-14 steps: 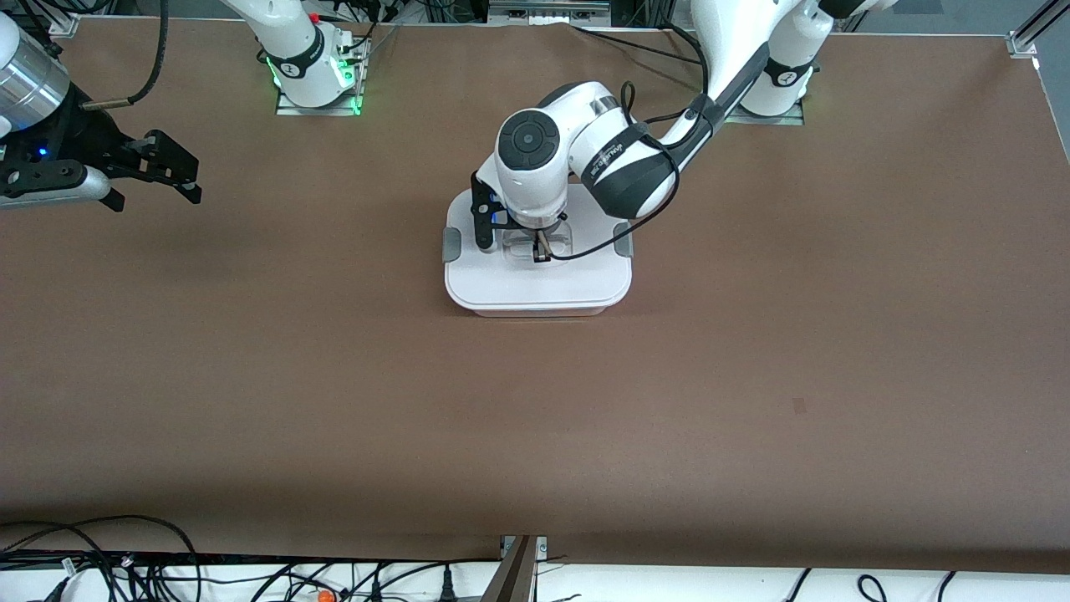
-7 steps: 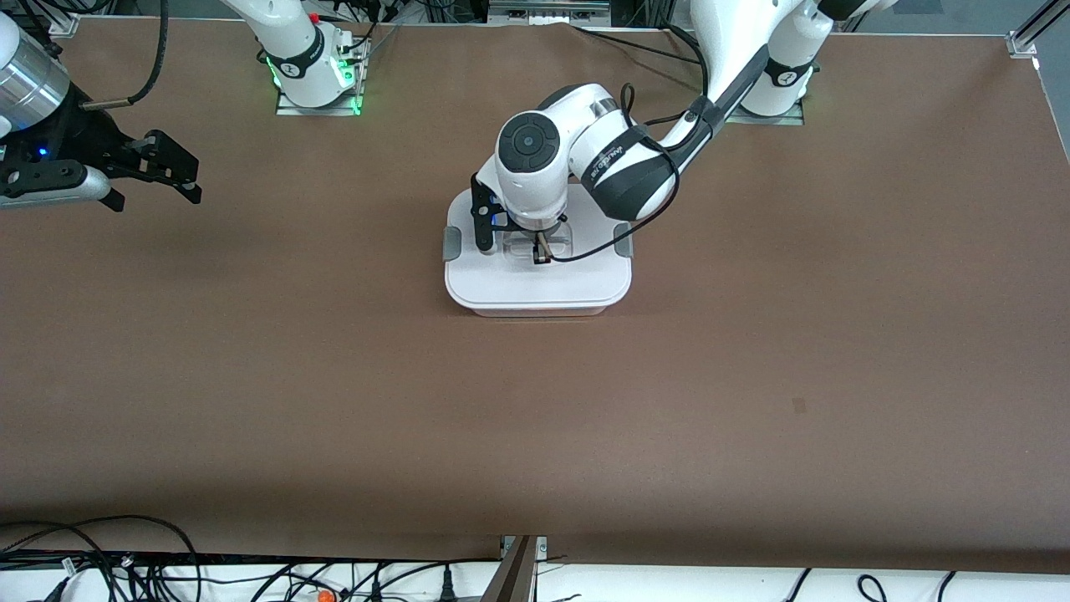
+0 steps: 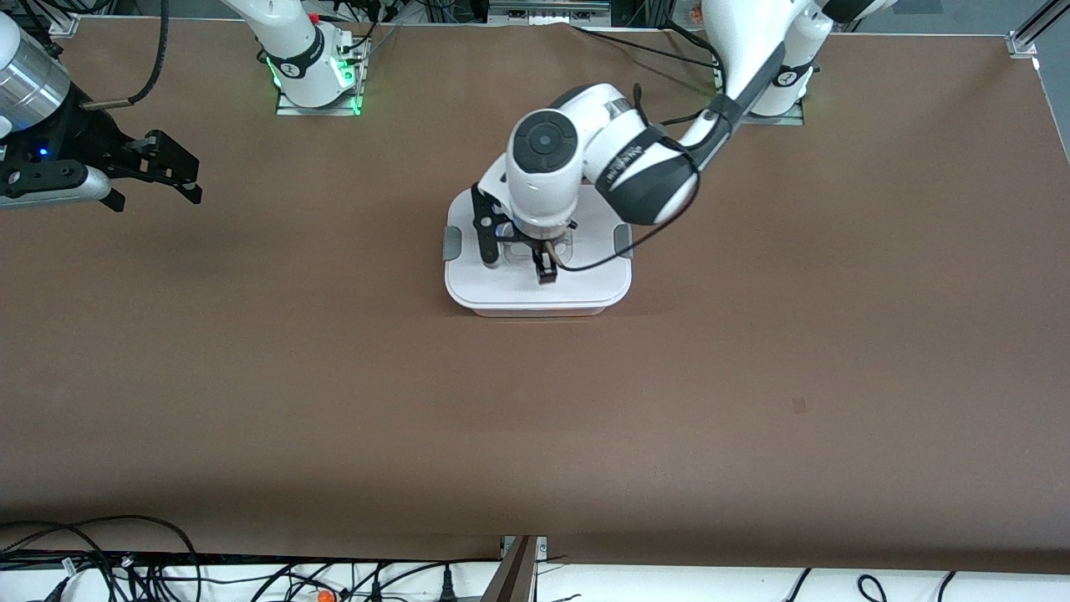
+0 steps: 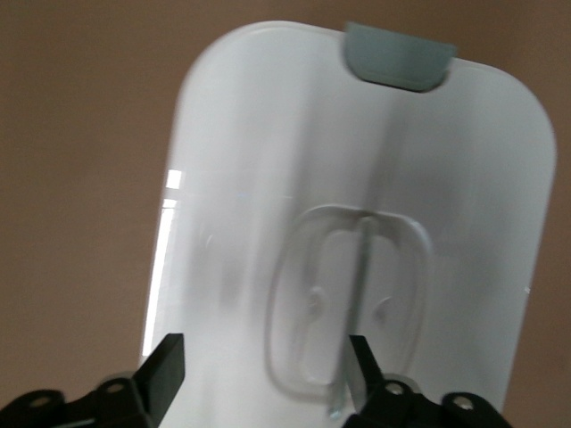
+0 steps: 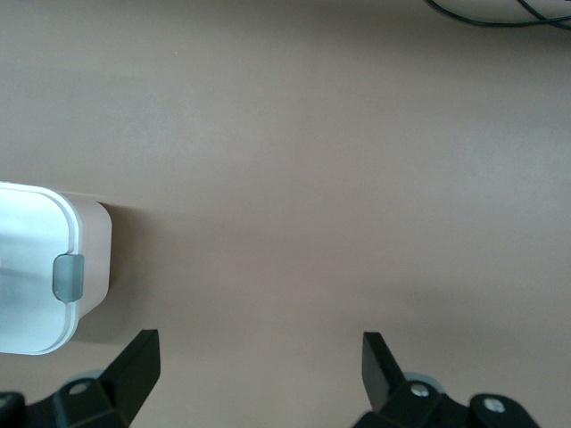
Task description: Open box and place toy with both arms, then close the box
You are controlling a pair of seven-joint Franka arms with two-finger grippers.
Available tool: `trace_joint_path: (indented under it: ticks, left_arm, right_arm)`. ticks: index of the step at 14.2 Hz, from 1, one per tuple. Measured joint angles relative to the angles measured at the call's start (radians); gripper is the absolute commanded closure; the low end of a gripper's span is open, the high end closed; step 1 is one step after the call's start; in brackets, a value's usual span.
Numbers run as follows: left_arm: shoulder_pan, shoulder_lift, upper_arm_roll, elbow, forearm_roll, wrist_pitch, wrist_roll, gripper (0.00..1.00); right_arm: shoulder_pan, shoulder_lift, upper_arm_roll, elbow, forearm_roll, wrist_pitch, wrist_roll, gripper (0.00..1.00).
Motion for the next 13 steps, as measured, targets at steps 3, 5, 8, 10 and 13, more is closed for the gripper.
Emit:
trace_joint_path:
  ticks: [3,5,8,10,13]
  left_arm:
    - [0.097,0.000,0.003,0.043,0.000,0.000,0.000,0.00]
    - [0.174,0.000,0.005,0.067,0.000,0.000,0.000,0.00]
    - [0.307,-0.007,0.005,0.096,0.000,-0.047,0.002,0.00]
    - [0.393,-0.016,0.004,0.116,0.000,-0.124,0.002,0.00]
    - [0.502,-0.058,0.005,0.131,0.000,-0.161,0.000,0.00]
  right_arm:
    - [0.000,0.002,0.000,0.000,0.000,0.000,-0.035,0.00]
    - [0.000,0.003,0.001,0.000,0.000,0.000,-0.039,0.00]
    - [0.000,0.003,0.001,0.000,0.000,0.000,-0.040,0.00]
    - [0.000,0.003,0.001,0.000,0.000,0.000,-0.041,0.00]
    - [0.000,0.003,0.001,0.000,0.000,0.001,-0.041,0.00]
